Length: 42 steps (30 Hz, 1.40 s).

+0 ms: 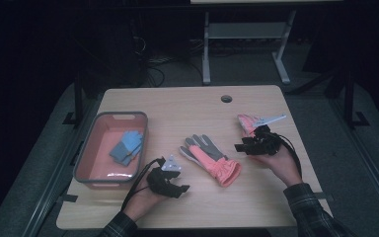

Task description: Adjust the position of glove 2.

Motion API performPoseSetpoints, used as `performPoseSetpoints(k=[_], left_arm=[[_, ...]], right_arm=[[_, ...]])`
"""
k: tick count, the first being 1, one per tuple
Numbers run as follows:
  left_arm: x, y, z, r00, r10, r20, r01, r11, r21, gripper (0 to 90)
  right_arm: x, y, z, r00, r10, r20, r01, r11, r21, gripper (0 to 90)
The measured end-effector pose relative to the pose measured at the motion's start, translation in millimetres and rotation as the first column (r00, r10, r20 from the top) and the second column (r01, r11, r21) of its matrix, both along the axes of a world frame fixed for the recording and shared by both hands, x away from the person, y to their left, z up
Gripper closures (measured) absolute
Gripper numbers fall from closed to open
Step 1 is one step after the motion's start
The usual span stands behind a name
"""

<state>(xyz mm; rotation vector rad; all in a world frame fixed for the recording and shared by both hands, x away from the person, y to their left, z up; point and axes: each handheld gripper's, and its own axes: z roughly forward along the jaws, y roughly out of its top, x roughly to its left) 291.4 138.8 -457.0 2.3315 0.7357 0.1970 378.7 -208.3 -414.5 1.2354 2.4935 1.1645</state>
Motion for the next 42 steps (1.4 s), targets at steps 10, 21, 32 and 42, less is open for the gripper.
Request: performPoseSetpoints(k=[10, 21, 32, 42], left_arm=[[-1.8, 8.2, -6.3, 0.9994, 0.027, 0.023, -0.027, 0.9995, 0.015, 19.6], [-5.3, 10.3, -18.3, 0.9959, -0.007, 0.090, 0.010, 0.9994, -0.033, 12.5], [-5.4, 10.1, -19.6, 0.9952, -0.003, 0.098, 0.008, 0.9989, -0.047, 12.5], [-5.4, 10.1, -19.7, 0.9952, -0.002, 0.098, 0.007, 0.9988, -0.048, 12.6]], right_arm=[[6.9, -10.1, 9.7, 0.9995, -0.022, 0.023, 0.022, 1.000, 0.000, 48.2], [23.5, -30.3, 19.5, 0.9946, -0.091, 0.048, 0.092, 0.996, -0.017, 46.5], [44.8, -46.3, 3.2, 0.9776, -0.210, 0.002, 0.210, 0.975, -0.073, 41.4], [54.1, -39.0, -26.0, 0.9663, -0.250, -0.060, 0.244, 0.964, -0.103, 41.4]])
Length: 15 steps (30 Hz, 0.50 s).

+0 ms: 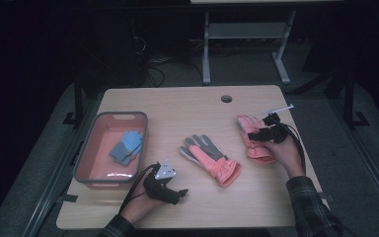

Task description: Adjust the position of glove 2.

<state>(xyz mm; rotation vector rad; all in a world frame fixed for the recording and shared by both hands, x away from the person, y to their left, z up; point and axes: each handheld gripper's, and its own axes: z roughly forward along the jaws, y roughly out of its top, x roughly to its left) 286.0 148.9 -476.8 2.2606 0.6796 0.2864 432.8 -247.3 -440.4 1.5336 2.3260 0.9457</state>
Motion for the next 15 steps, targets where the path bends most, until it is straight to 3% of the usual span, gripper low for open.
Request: performPoseSetpoints(k=[2, 7, 11, 15], left_arm=[[-0.1, -0.1, 0.0, 1.0000, 0.001, 0.000, -0.001, 1.0000, 0.000, 12.5], [-0.3, -0.4, -0.2, 1.0000, 0.004, -0.004, -0.004, 1.0000, -0.003, 12.6], [-0.1, -0.6, 0.0, 1.0000, 0.005, -0.002, -0.005, 1.0000, 0.000, 12.6], [0.1, -0.8, 0.2, 1.0000, 0.004, -0.002, -0.004, 1.0000, 0.001, 12.5]], right_arm=[[0.3, 3.1, -5.2, 0.9997, -0.004, -0.023, 0.003, 1.000, -0.011, 46.3], [-2.8, 6.7, -8.9, 0.9999, -0.004, -0.015, 0.004, 0.999, -0.041, 62.7], [-3.8, 1.1, -9.4, 0.9999, 0.010, 0.009, -0.010, 1.000, -0.016, 77.9], [-3.9, -8.0, -5.9, 0.9991, 0.041, 0.007, -0.041, 0.999, 0.024, 82.2]])
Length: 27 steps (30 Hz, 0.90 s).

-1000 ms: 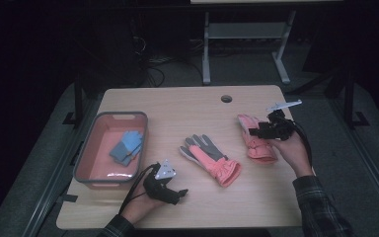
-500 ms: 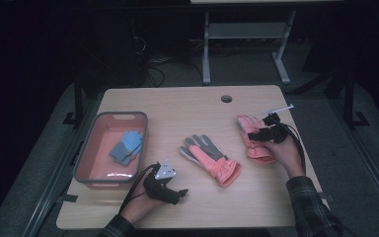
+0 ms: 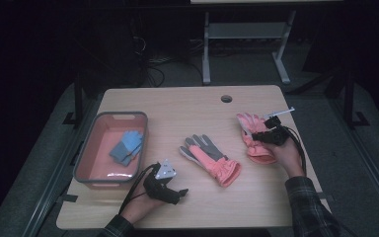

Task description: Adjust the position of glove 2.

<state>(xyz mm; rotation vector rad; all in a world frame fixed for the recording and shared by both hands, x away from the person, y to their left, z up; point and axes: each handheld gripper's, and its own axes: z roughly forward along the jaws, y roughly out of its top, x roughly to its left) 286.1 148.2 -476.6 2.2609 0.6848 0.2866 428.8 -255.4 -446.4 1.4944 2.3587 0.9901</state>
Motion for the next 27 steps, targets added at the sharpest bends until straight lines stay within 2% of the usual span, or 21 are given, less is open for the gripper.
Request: performPoseSetpoints(k=[8, 14, 16, 19, 25, 27], left_arm=[[0.5, -0.3, 0.0, 1.0000, -0.002, 0.001, 0.002, 1.0000, 0.001, 12.5], [0.9, -0.5, -0.1, 1.0000, -0.005, 0.002, 0.005, 1.0000, 0.000, 12.5], [0.9, -0.5, -0.1, 1.0000, -0.005, 0.002, 0.005, 1.0000, 0.000, 12.5], [0.9, -0.6, 0.0, 1.0000, -0.005, 0.002, 0.005, 1.0000, 0.000, 12.5], [1.3, -0.8, -0.1, 1.0000, -0.007, 0.002, 0.007, 1.0000, 0.001, 12.5], [1.3, -1.0, -0.2, 1.0000, -0.006, 0.001, 0.006, 1.0000, -0.001, 12.5]], right_arm=[[-5.3, -9.1, 21.5, 0.9976, 0.067, 0.018, -0.068, 0.997, 0.043, 82.5], [-12.1, -6.7, 46.4, 0.9880, 0.146, 0.050, -0.151, 0.983, 0.100, 82.4], [-13.8, -3.5, 51.5, 0.9849, 0.164, 0.055, -0.169, 0.980, 0.101, 82.3], [-16.6, 4.8, 60.4, 0.9761, 0.208, 0.064, -0.214, 0.970, 0.113, 82.3], [-23.3, 25.0, 75.1, 0.9567, 0.276, 0.093, -0.285, 0.953, 0.101, 82.2], [-25.6, 33.1, 78.1, 0.9472, 0.305, 0.098, -0.315, 0.943, 0.106, 82.1]])
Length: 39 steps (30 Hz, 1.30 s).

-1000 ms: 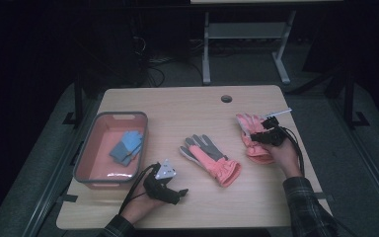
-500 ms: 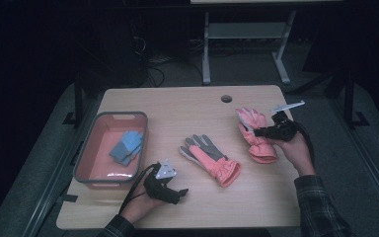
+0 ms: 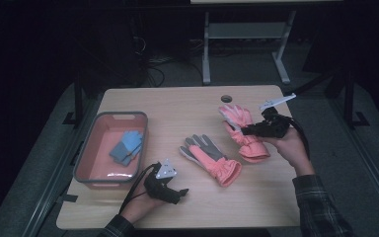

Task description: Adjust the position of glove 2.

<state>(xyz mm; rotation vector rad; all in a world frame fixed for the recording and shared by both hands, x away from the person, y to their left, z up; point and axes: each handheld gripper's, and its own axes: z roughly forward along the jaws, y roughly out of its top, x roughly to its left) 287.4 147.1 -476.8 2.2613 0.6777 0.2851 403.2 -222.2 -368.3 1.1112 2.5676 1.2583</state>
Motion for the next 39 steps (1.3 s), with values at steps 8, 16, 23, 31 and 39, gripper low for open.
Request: performPoseSetpoints(k=[8, 16, 23, 31, 39], left_arm=[[0.0, -0.4, -0.2, 1.0000, 0.002, -0.001, -0.002, 1.0000, -0.003, 12.5], [0.3, -0.4, -0.1, 1.0000, -0.001, 0.003, 0.001, 1.0000, 0.001, 12.6], [0.5, -0.3, -0.2, 1.0000, 0.000, 0.004, 0.000, 1.0000, 0.001, 12.6], [0.0, -0.6, -0.3, 1.0000, 0.002, -0.001, -0.002, 1.0000, -0.002, 12.6], [-0.1, -0.7, -0.2, 1.0000, 0.005, 0.000, -0.005, 1.0000, -0.001, 12.6]], right_arm=[[-4.1, 29.6, 4.6, 0.9952, 0.097, 0.011, -0.097, 0.995, -0.013, 82.1], [-7.4, 63.5, 0.8, 0.9806, 0.196, -0.002, -0.196, 0.980, -0.038, 81.8], [-8.7, 88.6, -3.4, 0.9667, 0.255, -0.016, -0.256, 0.965, -0.050, 81.3], [-7.5, 92.3, -10.0, 0.9594, 0.280, -0.031, -0.282, 0.956, -0.077, 80.5], [-7.2, 98.3, -15.9, 0.9556, 0.292, -0.037, -0.294, 0.951, -0.093, 75.3]])
